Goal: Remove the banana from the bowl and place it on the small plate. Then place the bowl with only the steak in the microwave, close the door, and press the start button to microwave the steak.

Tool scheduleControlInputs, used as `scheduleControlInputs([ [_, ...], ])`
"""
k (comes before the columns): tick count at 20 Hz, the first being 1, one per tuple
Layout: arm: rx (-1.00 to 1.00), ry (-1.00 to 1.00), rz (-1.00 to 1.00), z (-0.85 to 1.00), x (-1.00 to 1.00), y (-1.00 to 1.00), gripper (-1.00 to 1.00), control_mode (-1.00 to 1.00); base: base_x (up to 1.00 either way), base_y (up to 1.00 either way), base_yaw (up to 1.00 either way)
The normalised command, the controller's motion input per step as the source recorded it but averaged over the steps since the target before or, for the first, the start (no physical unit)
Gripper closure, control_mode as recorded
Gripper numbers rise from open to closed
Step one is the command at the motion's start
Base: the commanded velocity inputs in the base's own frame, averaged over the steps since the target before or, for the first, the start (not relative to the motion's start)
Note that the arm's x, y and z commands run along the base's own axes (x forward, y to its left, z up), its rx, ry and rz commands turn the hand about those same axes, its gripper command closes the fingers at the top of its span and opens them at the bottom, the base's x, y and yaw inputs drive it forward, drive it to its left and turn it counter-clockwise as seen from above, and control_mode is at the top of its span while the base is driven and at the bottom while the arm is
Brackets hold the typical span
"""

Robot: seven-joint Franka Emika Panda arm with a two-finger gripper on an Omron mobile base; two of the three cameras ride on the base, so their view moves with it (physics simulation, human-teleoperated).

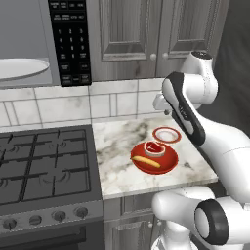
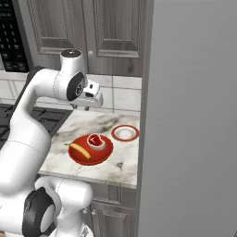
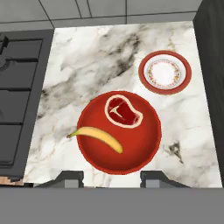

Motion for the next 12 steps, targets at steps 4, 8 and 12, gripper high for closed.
scheduleControlInputs([
  [4,0.00,0.01,0.00,-0.06,-0.03,0.01,-1.00,-1.00,0.00,0.00,0.00],
  [8,-0.03,0.00,0.00,-0.35,-0.31,0.43,-1.00,-1.00,0.00,0.00,0.00],
  [12,-0.02,0.17,0.00,-0.93,-0.04,0.34,-1.00,-1.00,0.00,0.00,0.00],
])
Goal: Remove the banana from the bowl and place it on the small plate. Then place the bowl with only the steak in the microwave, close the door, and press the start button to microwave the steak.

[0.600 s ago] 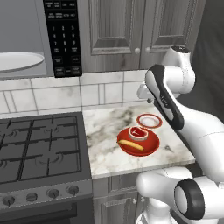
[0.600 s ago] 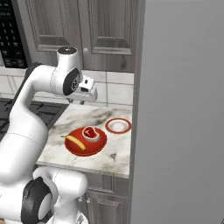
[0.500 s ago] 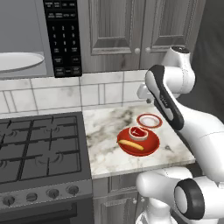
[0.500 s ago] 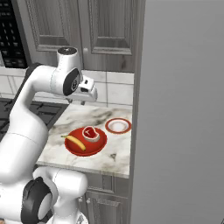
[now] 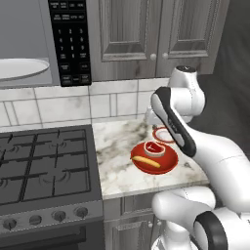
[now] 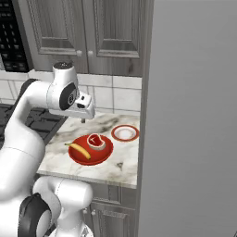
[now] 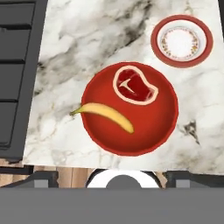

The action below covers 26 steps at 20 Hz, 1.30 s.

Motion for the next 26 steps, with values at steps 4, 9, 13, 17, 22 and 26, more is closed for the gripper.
scheduleControlInputs([
  [4,-0.01,0.27,0.02,-1.00,0.05,0.18,-1.00,-1.00,0.00,0.00,0.00],
  [9,-0.01,0.05,0.06,-0.74,0.12,0.05,-1.00,-1.00,0.00,0.00,0.00],
  [13,0.00,0.00,0.04,-0.35,0.23,0.00,-1.00,-1.00,0.00,0.00,0.00],
  [17,0.00,0.04,0.04,-0.49,0.26,0.00,-1.00,-1.00,0.00,0.00,0.00],
  [22,0.00,0.05,0.07,-0.55,0.23,0.00,-1.00,-1.00,0.00,0.00,0.00],
  [26,0.00,0.00,0.07,-0.46,0.12,0.00,-1.00,-1.00,0.00,0.00,0.00],
])
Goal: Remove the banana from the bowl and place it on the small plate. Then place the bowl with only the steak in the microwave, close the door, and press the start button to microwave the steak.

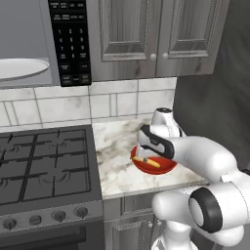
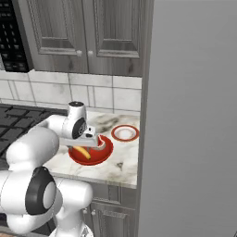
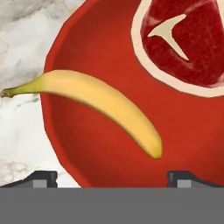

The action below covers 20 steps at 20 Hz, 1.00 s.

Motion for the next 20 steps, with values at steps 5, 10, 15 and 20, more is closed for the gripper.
scheduleControlInputs([
  [5,0.00,0.00,0.08,-0.35,0.11,-0.01,-1.00,-1.00,0.00,0.00,0.00],
  [10,0.00,0.00,0.08,-0.23,0.12,-0.05,-1.00,-1.00,0.00,0.00,0.00],
  [15,0.00,0.00,0.07,-0.15,0.12,-0.03,-1.00,-1.00,0.00,0.00,0.00],
  [20,0.00,0.02,0.05,-0.18,0.13,0.00,-1.00,-1.00,0.00,0.00,0.00],
])
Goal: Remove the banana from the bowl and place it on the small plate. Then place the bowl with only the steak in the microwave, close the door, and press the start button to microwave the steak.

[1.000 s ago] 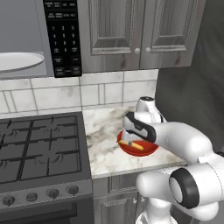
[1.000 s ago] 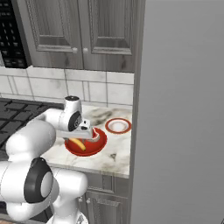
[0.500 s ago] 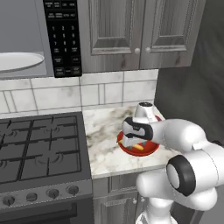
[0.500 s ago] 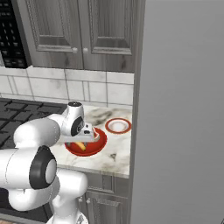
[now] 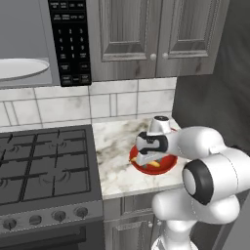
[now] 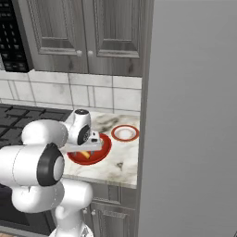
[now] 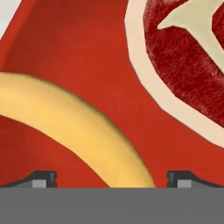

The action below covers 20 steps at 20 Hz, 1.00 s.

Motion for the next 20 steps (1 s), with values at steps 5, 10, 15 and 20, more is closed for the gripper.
scheduleControlInputs([
  [5,0.00,0.03,0.06,-0.11,0.16,0.00,-1.00,-1.00,0.00,0.00,0.00],
  [10,0.00,0.01,0.05,-0.19,0.01,0.00,1.00,-1.00,0.00,0.00,0.00],
  [15,0.00,-0.01,0.02,-0.19,-0.04,0.00,1.00,-1.00,0.00,0.00,0.00],
  [20,0.00,-0.04,0.00,0.00,-0.20,0.00,1.00,-1.00,0.00,0.00,0.00],
])
